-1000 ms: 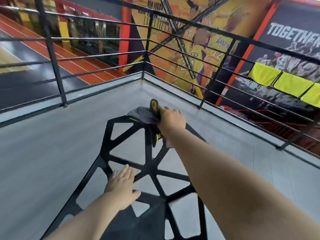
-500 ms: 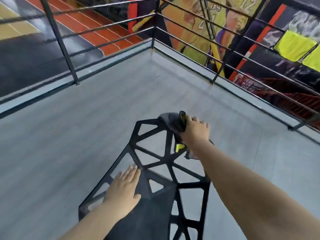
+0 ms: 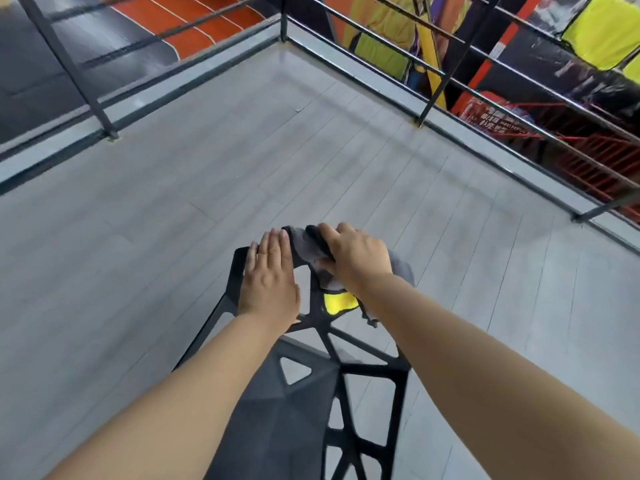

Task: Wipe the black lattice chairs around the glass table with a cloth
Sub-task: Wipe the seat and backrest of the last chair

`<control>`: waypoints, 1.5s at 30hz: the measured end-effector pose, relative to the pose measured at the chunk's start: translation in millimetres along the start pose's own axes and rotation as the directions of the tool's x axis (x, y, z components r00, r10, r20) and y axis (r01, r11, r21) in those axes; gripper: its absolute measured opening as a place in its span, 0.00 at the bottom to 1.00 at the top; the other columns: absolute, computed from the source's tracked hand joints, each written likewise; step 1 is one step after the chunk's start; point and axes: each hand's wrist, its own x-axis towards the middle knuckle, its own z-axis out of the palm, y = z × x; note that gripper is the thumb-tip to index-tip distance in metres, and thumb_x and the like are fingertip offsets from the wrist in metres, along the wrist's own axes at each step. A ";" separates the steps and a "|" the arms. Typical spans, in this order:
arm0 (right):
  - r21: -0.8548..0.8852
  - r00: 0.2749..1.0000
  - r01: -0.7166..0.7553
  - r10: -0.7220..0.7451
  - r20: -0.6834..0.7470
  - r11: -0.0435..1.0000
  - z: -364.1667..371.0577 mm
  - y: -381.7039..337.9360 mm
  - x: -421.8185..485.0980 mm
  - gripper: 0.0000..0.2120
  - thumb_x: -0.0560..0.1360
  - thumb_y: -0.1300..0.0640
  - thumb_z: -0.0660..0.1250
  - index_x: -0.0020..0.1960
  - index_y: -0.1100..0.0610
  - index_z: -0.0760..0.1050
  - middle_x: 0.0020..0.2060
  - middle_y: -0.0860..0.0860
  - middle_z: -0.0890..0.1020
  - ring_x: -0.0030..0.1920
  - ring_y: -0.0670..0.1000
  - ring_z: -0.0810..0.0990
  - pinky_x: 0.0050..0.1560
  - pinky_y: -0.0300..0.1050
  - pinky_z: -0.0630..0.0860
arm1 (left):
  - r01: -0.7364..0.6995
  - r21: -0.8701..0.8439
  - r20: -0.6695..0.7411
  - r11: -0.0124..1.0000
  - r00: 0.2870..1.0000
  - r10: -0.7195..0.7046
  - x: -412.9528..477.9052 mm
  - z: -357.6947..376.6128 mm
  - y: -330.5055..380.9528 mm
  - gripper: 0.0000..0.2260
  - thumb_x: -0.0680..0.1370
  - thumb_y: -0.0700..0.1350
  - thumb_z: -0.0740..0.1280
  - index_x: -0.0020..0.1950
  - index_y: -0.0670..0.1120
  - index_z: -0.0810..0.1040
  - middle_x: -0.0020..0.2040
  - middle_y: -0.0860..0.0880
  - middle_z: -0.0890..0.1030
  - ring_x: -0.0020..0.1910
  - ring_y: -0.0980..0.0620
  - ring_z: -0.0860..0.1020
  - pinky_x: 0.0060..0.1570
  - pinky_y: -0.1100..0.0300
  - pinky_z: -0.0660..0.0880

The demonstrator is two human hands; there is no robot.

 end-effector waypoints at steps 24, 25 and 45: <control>0.731 0.818 -0.474 0.553 0.158 0.492 95.4 102.5 -182.0 0.14 0.75 0.48 0.66 0.49 0.50 0.61 0.41 0.48 0.74 0.43 0.55 0.76 0.40 0.45 0.66 | 0.412 -0.131 0.492 0.902 0.816 -0.302 -202.2 54.2 166.9 0.35 0.81 0.50 0.52 0.70 0.39 0.26 0.72 0.42 0.27 0.75 0.46 0.34 0.73 0.53 0.37; 0.752 0.811 -0.463 0.568 0.145 0.470 97.3 101.1 -182.4 0.15 0.75 0.48 0.67 0.48 0.49 0.60 0.38 0.47 0.74 0.41 0.55 0.76 0.39 0.44 0.67 | 0.419 -0.116 0.529 0.901 0.794 -0.301 -213.9 63.2 171.0 0.35 0.82 0.50 0.52 0.69 0.39 0.25 0.73 0.41 0.28 0.75 0.46 0.35 0.74 0.53 0.39; 0.919 0.640 -0.385 0.742 0.198 0.087 100.2 54.9 -207.3 0.10 0.73 0.53 0.70 0.52 0.46 0.71 0.37 0.39 0.76 0.41 0.46 0.77 0.43 0.37 0.69 | 0.290 -0.225 0.540 0.930 0.832 -0.129 -278.0 158.7 230.6 0.13 0.77 0.35 0.60 0.61 0.42 0.69 0.56 0.45 0.75 0.55 0.46 0.73 0.50 0.54 0.68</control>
